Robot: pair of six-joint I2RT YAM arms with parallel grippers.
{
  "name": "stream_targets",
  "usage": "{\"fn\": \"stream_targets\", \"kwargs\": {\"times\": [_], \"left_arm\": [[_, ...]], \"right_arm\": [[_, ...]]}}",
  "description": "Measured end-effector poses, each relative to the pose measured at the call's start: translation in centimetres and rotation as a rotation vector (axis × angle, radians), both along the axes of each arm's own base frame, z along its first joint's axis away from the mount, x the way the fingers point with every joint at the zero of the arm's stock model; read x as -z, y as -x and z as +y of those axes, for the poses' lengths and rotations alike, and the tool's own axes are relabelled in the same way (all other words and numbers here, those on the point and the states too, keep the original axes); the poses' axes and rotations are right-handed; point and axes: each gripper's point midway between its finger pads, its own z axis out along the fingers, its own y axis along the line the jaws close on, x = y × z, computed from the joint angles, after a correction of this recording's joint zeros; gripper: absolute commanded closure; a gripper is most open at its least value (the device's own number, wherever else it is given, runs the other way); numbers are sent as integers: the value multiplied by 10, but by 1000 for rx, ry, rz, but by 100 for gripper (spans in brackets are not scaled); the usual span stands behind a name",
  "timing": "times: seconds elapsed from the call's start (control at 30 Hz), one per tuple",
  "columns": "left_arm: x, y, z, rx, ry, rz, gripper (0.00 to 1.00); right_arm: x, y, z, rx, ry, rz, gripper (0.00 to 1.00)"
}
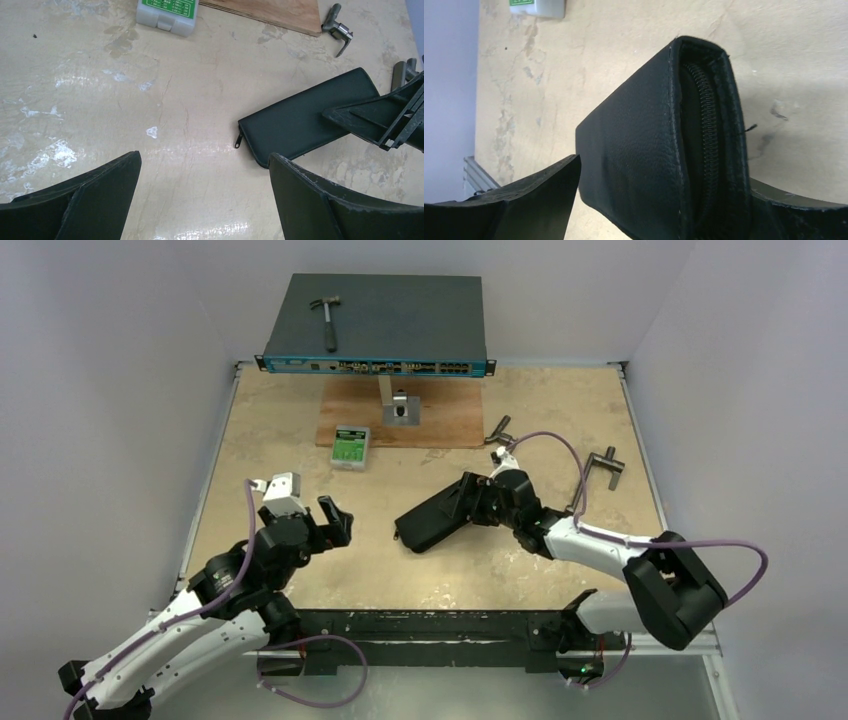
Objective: Sort the hair-cutting tools
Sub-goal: Place the hairdressing tool bag at the center of the board, then reset both arms
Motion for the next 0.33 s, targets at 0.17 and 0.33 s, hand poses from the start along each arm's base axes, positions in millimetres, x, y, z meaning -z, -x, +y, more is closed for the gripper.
{"fn": "stream_targets", "kwargs": {"times": [0.17,0.33], "left_arm": [[2,1,3,-37,26,16,0],[9,2,13,-124,48,45,0]], "right_arm": [[-11,-3,-21,57,45,-32,11],[-42,-1,-37,100,47,-114,10]]}}
